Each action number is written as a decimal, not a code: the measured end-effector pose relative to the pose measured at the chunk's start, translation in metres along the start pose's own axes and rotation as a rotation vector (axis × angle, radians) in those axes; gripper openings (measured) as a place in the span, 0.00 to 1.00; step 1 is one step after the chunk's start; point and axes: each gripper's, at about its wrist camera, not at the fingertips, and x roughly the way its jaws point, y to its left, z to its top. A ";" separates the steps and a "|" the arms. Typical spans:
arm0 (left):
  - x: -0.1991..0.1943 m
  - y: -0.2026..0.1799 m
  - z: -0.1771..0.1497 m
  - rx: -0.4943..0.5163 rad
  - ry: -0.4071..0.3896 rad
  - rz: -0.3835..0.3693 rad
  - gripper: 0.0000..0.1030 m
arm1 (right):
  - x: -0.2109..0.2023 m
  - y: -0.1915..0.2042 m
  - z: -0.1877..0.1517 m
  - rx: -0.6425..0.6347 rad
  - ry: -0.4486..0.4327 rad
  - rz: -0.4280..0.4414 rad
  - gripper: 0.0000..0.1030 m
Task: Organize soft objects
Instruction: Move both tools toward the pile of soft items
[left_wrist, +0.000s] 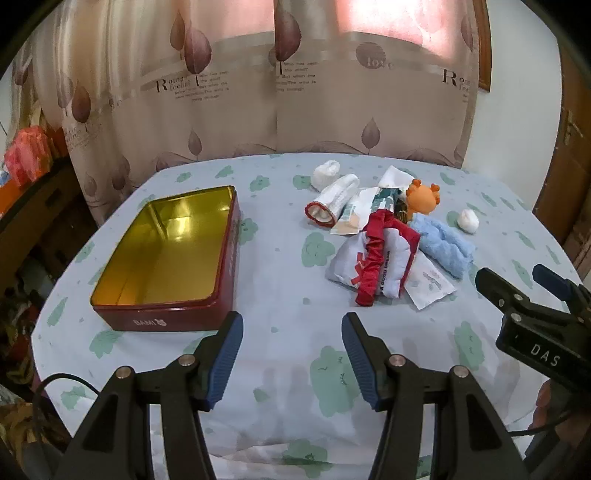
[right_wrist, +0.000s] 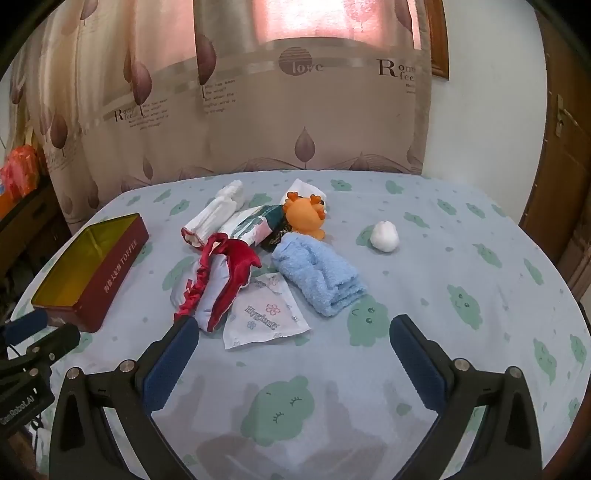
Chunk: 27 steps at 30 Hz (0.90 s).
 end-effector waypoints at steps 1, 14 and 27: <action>0.001 0.001 -0.001 -0.003 -0.001 -0.014 0.55 | 0.000 0.000 0.000 0.003 0.000 0.003 1.00; 0.010 -0.003 -0.010 0.016 0.050 -0.040 0.55 | -0.002 -0.001 -0.002 0.009 -0.001 -0.005 1.00; 0.011 0.005 -0.010 -0.004 0.055 0.001 0.55 | -0.001 -0.002 -0.003 0.009 0.003 -0.007 1.00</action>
